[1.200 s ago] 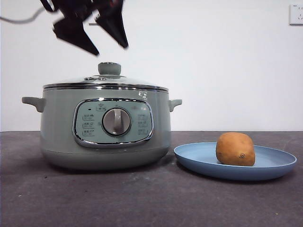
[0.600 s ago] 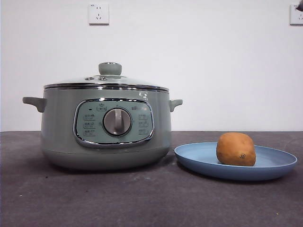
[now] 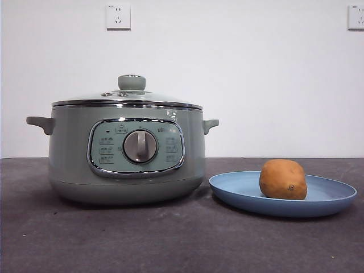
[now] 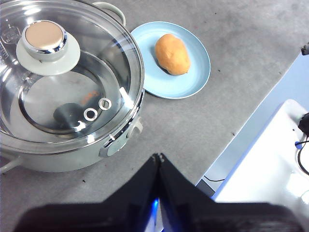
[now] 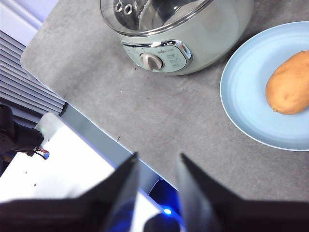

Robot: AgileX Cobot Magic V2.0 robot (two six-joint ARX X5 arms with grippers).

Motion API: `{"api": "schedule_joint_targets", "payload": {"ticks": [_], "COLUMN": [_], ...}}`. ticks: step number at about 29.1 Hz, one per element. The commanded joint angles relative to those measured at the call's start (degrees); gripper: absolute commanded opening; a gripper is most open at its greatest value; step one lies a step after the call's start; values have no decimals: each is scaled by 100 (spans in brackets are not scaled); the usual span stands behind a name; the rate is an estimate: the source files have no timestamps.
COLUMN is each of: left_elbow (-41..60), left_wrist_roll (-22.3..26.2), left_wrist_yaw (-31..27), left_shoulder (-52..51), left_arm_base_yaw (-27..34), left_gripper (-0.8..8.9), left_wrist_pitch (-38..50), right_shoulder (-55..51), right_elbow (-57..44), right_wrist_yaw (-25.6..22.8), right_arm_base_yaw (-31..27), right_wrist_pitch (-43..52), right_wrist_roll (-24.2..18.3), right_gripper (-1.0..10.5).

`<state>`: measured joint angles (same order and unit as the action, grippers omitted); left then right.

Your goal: Take the potato out from the steamer,put the potato on the plate,close the lid

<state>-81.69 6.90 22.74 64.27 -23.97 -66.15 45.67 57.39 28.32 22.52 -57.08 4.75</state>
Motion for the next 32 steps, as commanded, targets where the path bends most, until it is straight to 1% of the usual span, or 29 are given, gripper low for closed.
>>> {"api": "schedule_joint_targets", "payload": {"ticks": [1, 17, 20, 23, 25, 28, 32], "left_elbow": [-11, -11, -11, -9, -7, 33, 509], "left_wrist_roll": [26, 57, 205, 501, 654, 667, 671], "left_wrist_yaw": [13, -42, -271, -693, -601, -378, -326], "left_shoulder": [4, 4, 2, -181, -372, -774, -1403], "left_arm_base_yaw": [-13, -9, 7, 308, 647, 1198, 1864], "left_gripper": [-3, -4, -3, -3, -3, -3, -3], "left_wrist_pitch": [48, 85, 160, 673, 1185, 1856, 2990], "right_shoulder": [2, 2, 2, 2, 2, 2, 4], "right_elbow": [22, 22, 22, 22, 22, 22, 22], "right_wrist_yaw": [-15, -15, -15, -15, -15, -15, -15], "right_arm_base_yaw": [9, 9, 9, 9, 9, 9, 9], "right_wrist_pitch": [13, 13, 13, 7, 2, 2, 2], "right_wrist_roll": [-13, -13, -13, -13, -13, -13, -13], "right_gripper": [-1, -1, -1, -1, -1, -1, -1]}}
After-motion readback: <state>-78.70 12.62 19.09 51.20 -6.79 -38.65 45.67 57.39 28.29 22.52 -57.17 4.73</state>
